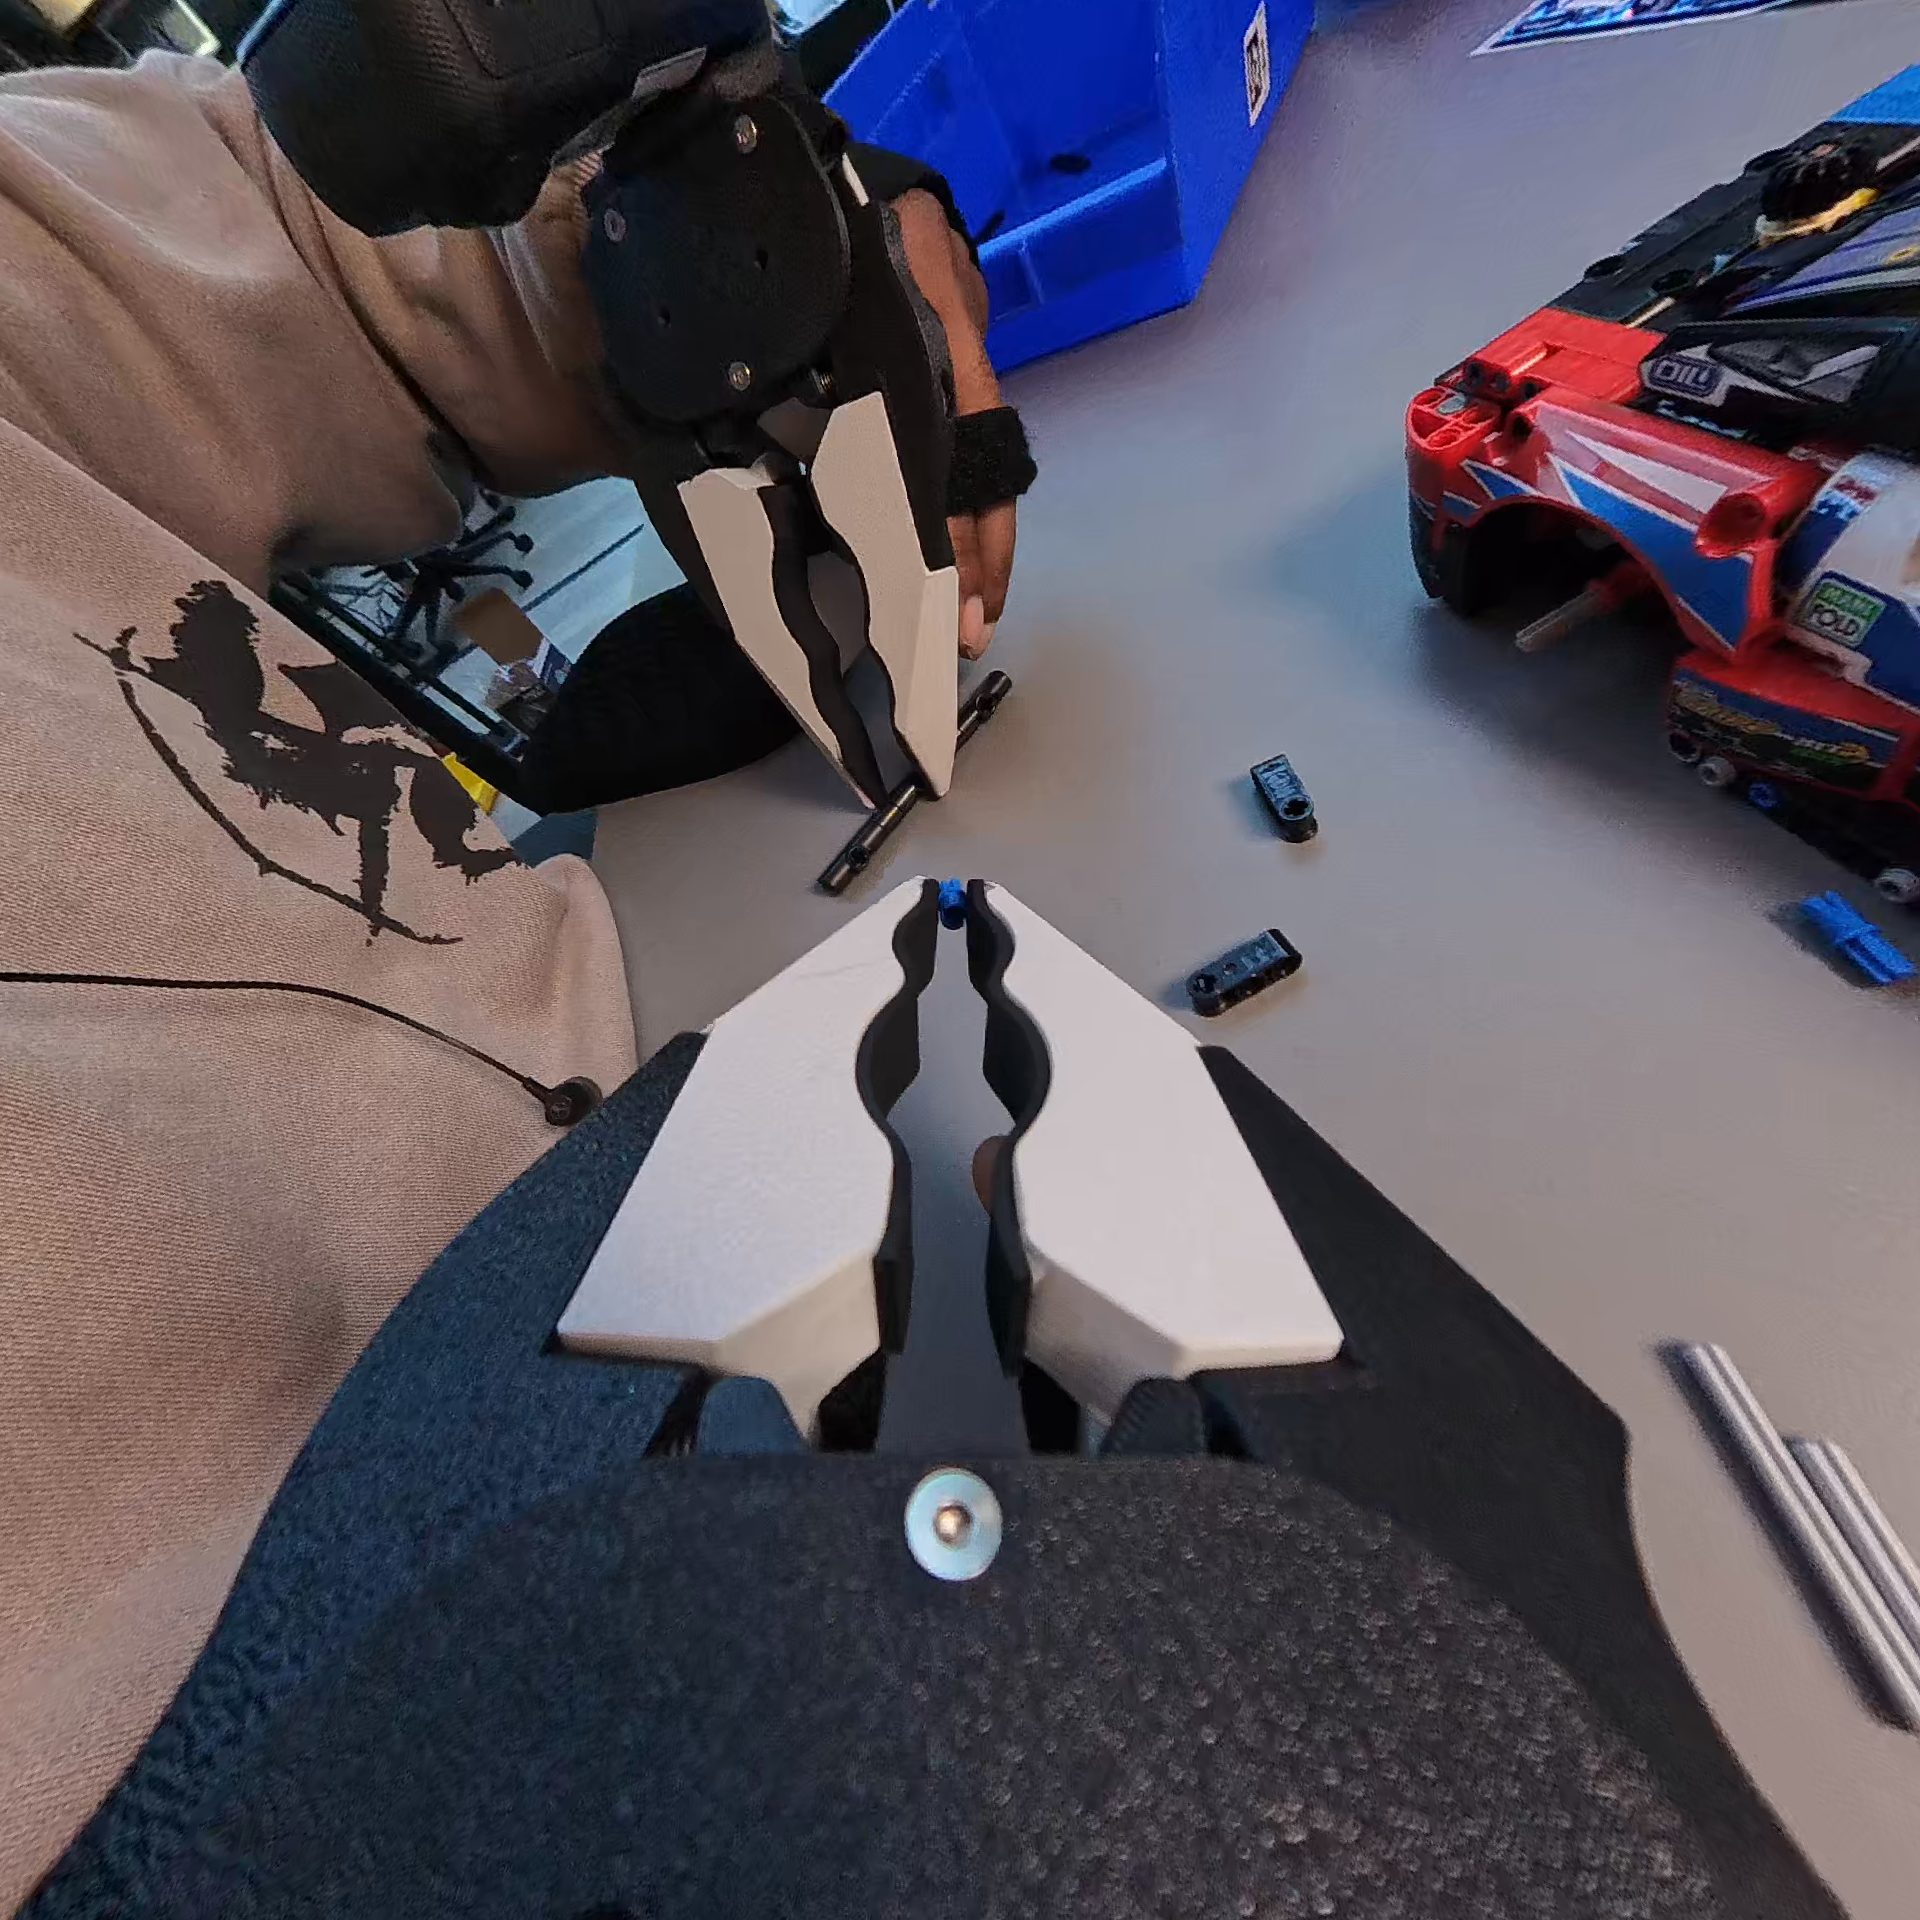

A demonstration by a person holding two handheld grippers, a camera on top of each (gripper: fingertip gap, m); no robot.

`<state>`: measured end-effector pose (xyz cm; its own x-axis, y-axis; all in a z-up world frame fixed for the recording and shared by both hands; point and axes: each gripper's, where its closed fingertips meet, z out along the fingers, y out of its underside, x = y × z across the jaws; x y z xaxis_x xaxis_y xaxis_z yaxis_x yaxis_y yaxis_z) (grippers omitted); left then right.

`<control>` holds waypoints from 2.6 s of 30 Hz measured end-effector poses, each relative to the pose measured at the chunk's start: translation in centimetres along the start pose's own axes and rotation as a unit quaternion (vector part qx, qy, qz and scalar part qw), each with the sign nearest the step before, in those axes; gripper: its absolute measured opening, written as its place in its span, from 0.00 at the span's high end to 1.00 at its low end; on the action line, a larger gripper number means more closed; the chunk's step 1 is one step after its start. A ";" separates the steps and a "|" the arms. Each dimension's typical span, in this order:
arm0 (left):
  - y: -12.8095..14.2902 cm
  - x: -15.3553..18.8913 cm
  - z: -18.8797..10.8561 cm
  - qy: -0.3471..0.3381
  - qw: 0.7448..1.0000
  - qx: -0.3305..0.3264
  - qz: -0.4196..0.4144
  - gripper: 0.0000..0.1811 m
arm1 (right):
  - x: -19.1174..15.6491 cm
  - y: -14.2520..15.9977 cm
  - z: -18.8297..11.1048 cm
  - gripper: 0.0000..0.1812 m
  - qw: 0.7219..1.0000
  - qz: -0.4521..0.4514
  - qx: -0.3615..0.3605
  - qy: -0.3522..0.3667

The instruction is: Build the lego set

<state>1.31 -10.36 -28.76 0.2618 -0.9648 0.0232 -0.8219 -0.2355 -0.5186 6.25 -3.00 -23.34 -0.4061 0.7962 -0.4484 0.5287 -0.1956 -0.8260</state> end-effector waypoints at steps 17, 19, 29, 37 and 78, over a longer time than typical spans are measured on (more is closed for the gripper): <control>-6.5 -2.6 -2.9 -0.175 0.954 0.241 -0.027 0.97 | -1.2 1.4 1.1 0.99 0.997 -0.063 -0.045 -0.010; -7.5 -3.0 -3.6 -0.181 0.940 0.286 -0.047 0.97 | -1.2 2.0 1.5 0.99 0.994 -0.089 -0.061 -0.001; -9.2 -4.7 -2.7 -0.126 0.909 0.364 -0.158 0.96 | -1.7 0.3 2.1 0.98 0.992 -0.126 -0.022 -0.001; -8.9 -3.8 -0.8 -0.063 0.922 0.338 -0.181 0.94 | -2.1 1.8 2.5 0.98 0.985 -0.162 -0.064 -0.020; -7.4 -4.4 1.2 0.051 0.897 0.291 -0.330 0.97 | 0.5 -0.3 -2.2 0.99 0.965 -0.252 -0.058 -0.048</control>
<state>6.85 -4.23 -26.08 0.5223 -0.6500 0.5521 -0.0941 -0.6873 -0.7202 7.49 -1.25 -22.55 -0.6968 0.7165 -0.0346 0.3238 0.2712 -0.9064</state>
